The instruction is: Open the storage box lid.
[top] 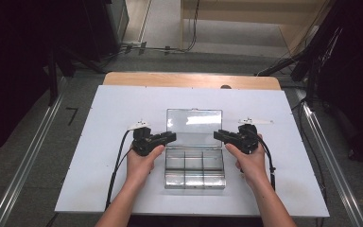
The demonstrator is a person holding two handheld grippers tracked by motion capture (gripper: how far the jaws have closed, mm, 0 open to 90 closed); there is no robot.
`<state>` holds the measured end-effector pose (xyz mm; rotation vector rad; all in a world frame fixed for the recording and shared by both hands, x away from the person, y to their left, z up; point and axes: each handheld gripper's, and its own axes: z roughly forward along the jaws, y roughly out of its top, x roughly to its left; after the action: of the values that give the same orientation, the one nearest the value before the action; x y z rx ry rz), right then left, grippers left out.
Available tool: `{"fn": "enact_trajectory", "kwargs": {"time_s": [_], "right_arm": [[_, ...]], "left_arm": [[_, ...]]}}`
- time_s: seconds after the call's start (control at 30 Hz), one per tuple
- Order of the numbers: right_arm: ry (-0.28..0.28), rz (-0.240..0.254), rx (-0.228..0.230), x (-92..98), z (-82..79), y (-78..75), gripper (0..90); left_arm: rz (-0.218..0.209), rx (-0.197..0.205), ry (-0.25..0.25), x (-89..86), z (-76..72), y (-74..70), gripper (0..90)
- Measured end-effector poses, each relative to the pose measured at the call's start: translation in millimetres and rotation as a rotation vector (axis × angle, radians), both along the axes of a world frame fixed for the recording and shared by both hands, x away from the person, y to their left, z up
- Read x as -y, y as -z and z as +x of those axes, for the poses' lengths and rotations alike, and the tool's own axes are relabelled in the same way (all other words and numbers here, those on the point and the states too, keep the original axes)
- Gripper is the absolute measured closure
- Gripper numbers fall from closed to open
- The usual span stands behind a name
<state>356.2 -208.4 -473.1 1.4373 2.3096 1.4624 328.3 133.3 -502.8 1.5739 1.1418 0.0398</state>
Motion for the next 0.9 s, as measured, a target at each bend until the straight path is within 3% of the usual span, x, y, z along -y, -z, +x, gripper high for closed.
{"fn": "enact_trajectory", "kwargs": {"time_s": [0.33,0.63,0.9], "right_arm": [[0.013,-0.041,-0.021,-2.7,1.5,3.6,61.4],[0.017,-0.053,-0.065,-2.3,3.5,6.9,58.5],[0.0,-0.054,-0.132,-5.2,4.6,10.2,51.6]], "left_arm": [[0.03,-0.02,0.003,1.9,1.5,4.1,60.0],[0.039,-0.055,0.0,4.1,1.9,6.0,54.3],[0.05,-0.091,0.011,3.9,1.5,5.3,48.6]]}}
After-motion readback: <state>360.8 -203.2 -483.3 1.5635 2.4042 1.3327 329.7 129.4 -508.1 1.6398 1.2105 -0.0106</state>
